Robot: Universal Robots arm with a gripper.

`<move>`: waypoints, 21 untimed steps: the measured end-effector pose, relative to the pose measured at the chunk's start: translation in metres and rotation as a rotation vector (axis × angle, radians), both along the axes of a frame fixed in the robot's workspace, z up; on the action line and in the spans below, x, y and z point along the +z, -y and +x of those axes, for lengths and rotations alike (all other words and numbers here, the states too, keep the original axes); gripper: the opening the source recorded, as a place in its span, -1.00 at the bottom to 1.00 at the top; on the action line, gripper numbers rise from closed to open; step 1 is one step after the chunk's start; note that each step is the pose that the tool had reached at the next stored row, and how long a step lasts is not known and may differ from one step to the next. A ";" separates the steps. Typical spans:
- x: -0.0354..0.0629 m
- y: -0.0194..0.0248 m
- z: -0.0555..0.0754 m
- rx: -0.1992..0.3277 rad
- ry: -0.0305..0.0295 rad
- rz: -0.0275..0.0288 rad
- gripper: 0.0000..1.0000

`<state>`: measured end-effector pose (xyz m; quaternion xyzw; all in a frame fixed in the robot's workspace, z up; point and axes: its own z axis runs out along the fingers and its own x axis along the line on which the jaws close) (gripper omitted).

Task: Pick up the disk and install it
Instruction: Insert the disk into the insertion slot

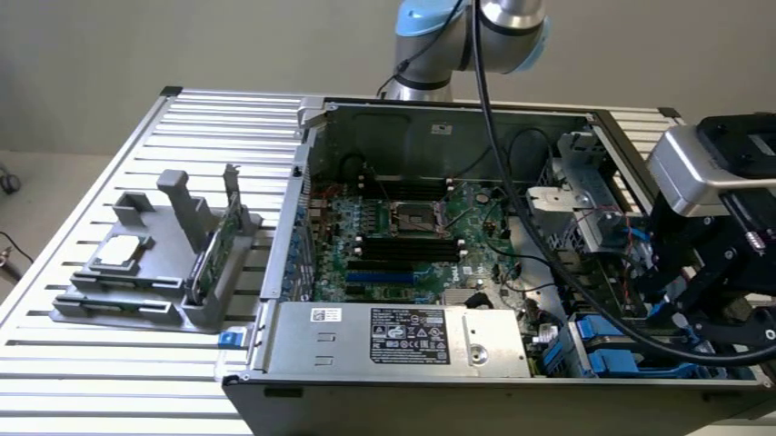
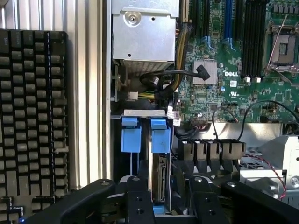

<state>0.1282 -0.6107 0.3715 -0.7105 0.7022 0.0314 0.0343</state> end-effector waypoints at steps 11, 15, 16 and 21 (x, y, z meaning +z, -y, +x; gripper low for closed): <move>-0.0201 0.0000 0.007 0.000 0.0000 0.0000 -0.44; -0.0231 0.0000 0.007 0.000 0.0000 -0.0001 -0.44; -0.0231 0.0000 0.007 0.000 0.0000 0.0000 -0.44; -0.0291 -0.0003 0.008 0.000 0.0000 0.0022 -0.44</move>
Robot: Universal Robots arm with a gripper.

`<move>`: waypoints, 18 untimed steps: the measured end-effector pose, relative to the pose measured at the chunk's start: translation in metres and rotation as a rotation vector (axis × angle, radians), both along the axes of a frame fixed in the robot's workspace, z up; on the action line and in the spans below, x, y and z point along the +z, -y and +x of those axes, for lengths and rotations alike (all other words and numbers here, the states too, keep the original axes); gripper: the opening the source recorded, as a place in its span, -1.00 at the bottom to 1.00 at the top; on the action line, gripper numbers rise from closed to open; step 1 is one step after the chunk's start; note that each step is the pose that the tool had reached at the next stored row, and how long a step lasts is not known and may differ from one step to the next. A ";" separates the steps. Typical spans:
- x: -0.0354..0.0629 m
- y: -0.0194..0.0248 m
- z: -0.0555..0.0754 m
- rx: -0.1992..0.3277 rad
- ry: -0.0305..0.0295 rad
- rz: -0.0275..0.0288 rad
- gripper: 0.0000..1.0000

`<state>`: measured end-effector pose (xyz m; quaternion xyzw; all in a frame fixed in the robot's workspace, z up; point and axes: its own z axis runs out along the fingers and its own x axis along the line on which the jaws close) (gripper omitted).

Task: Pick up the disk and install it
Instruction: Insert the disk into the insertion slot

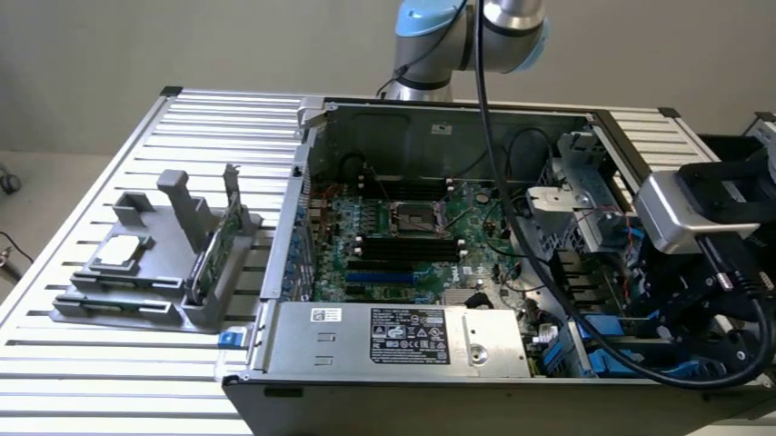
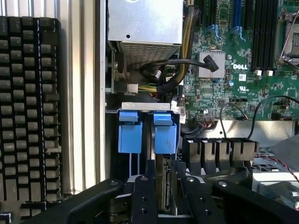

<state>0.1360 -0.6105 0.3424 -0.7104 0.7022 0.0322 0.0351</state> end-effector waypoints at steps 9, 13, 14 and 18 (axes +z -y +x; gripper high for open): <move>-0.0073 -0.0067 0.003 0.000 0.0000 0.0004 -0.44; -0.0090 -0.0106 0.004 0.000 0.0004 0.0019 -0.44; -0.0099 -0.0107 0.004 0.000 0.0004 0.0027 -0.44; -0.0147 -0.0107 0.004 0.000 0.0006 0.0082 -0.44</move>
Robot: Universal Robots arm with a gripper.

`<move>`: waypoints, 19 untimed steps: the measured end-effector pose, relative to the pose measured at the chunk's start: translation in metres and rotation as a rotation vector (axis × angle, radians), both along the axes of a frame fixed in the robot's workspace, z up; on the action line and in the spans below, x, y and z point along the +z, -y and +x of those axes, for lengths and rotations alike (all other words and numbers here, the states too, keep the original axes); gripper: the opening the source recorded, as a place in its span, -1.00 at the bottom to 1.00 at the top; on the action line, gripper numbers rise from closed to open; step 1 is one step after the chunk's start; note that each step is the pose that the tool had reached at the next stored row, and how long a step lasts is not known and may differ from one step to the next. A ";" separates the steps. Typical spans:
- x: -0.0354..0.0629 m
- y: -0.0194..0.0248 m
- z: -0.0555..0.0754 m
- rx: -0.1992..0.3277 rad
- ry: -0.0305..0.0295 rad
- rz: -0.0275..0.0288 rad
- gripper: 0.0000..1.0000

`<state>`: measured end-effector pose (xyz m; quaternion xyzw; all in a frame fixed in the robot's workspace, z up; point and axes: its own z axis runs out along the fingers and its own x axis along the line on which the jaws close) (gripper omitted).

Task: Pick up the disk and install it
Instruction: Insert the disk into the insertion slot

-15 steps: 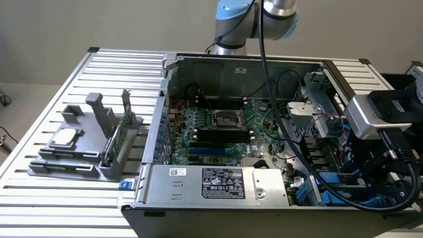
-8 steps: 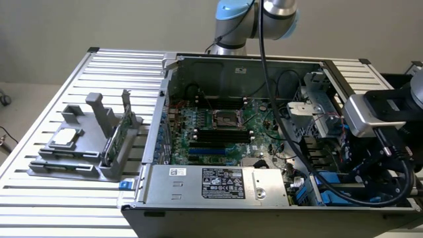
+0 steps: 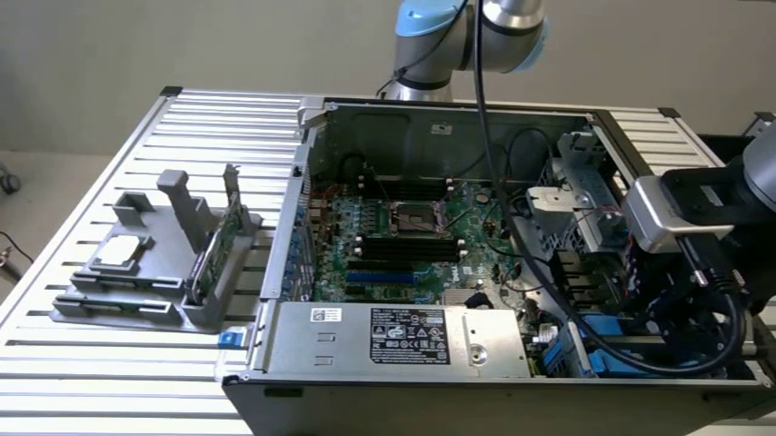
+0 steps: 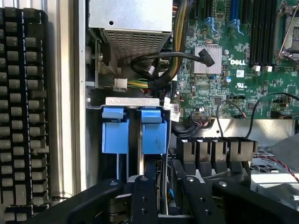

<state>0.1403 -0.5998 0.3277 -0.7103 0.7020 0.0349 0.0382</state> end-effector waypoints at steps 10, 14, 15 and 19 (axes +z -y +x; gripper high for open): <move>0.0163 0.0000 0.000 0.000 -0.0006 0.0091 -0.44; 0.0262 0.0000 0.000 0.000 -0.0009 0.0105 -0.44; 0.0288 0.0000 0.000 0.000 -0.0010 0.0107 -0.44; 0.0388 0.0000 0.000 0.000 -0.0011 0.0114 -0.44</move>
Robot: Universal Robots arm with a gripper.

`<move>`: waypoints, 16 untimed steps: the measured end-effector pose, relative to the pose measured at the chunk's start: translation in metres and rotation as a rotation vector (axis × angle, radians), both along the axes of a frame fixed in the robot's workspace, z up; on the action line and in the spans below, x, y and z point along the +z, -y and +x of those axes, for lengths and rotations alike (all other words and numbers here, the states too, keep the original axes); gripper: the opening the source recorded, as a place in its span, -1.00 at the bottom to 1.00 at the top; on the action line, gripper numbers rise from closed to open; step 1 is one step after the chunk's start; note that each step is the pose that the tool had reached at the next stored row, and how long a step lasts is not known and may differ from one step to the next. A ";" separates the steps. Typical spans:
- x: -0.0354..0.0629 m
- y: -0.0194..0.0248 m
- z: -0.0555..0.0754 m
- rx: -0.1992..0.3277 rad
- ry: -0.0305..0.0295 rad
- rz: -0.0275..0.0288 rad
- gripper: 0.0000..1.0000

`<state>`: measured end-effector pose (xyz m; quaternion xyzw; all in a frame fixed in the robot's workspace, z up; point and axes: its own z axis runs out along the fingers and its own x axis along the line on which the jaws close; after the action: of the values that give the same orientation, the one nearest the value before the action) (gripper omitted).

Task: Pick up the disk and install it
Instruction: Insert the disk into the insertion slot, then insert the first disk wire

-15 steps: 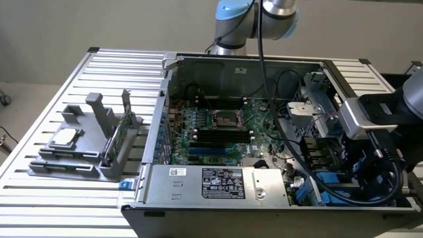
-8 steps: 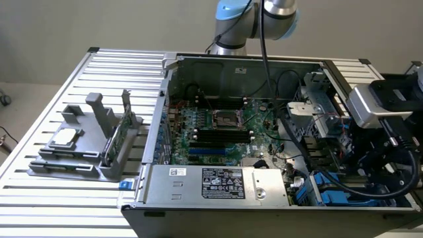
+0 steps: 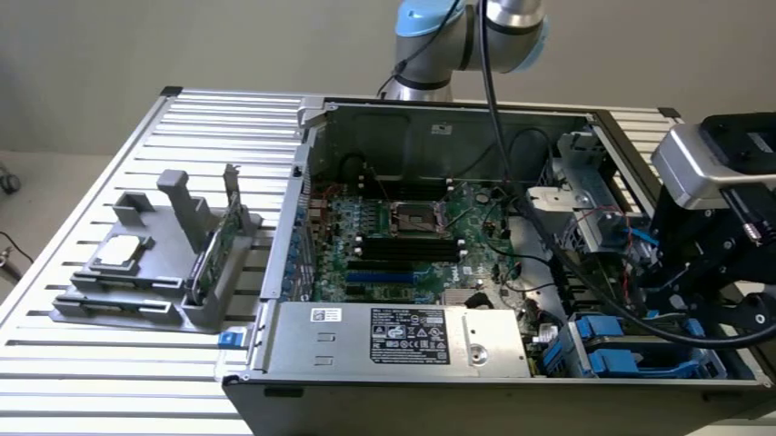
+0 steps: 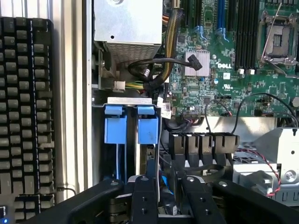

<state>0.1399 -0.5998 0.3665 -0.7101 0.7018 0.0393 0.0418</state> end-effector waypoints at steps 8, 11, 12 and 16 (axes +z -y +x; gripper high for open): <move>0.0002 0.0001 0.000 0.000 0.0000 0.0006 -0.44; 0.0003 0.0000 0.000 0.000 0.0000 0.0005 -0.44; 0.0003 0.0000 0.000 0.000 0.0001 0.0005 -0.44; 0.0004 0.0001 0.000 0.000 0.0000 0.0005 -0.44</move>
<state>0.1398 -0.5998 0.3669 -0.7100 0.7018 0.0394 0.0420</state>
